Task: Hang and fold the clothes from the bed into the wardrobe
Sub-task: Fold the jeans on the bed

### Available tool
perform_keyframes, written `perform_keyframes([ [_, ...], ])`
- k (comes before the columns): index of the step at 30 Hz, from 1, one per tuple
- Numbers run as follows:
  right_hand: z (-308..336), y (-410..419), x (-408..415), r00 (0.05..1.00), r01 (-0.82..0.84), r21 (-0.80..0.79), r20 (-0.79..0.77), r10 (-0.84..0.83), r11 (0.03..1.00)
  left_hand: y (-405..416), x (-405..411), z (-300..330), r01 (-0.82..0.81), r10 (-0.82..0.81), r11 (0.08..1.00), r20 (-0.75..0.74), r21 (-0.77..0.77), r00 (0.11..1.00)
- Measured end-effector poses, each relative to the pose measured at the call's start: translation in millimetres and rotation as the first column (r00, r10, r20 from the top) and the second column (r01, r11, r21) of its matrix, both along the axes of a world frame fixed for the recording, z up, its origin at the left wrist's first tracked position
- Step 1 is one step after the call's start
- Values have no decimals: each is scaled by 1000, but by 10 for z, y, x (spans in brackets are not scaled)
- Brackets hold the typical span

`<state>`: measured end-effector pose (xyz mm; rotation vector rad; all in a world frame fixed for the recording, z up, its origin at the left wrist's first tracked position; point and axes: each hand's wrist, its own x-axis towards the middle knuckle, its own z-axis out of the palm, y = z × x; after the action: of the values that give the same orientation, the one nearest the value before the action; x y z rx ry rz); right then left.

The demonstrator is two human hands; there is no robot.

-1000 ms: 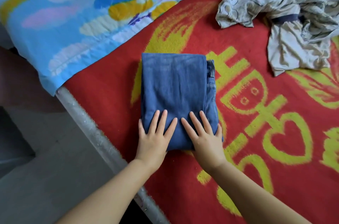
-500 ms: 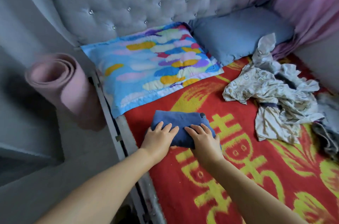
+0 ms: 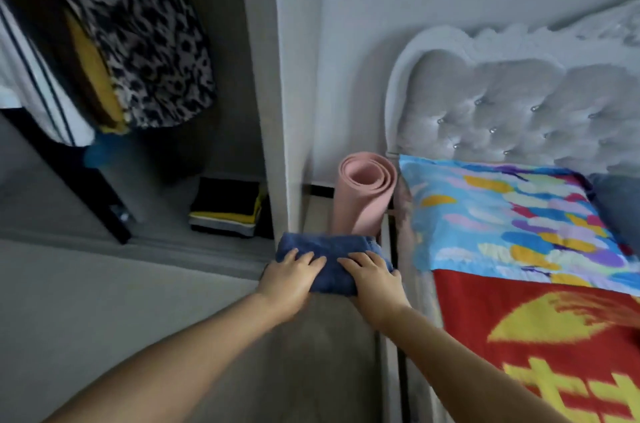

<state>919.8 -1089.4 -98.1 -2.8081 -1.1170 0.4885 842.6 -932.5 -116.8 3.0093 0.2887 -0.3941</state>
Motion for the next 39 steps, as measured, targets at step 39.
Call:
perform_keyframes([
  [39,-1955,5409,2857,977,-48,-202,192,88,978,5155,2665,-2398,-86,194,948,341,-308,920],
])
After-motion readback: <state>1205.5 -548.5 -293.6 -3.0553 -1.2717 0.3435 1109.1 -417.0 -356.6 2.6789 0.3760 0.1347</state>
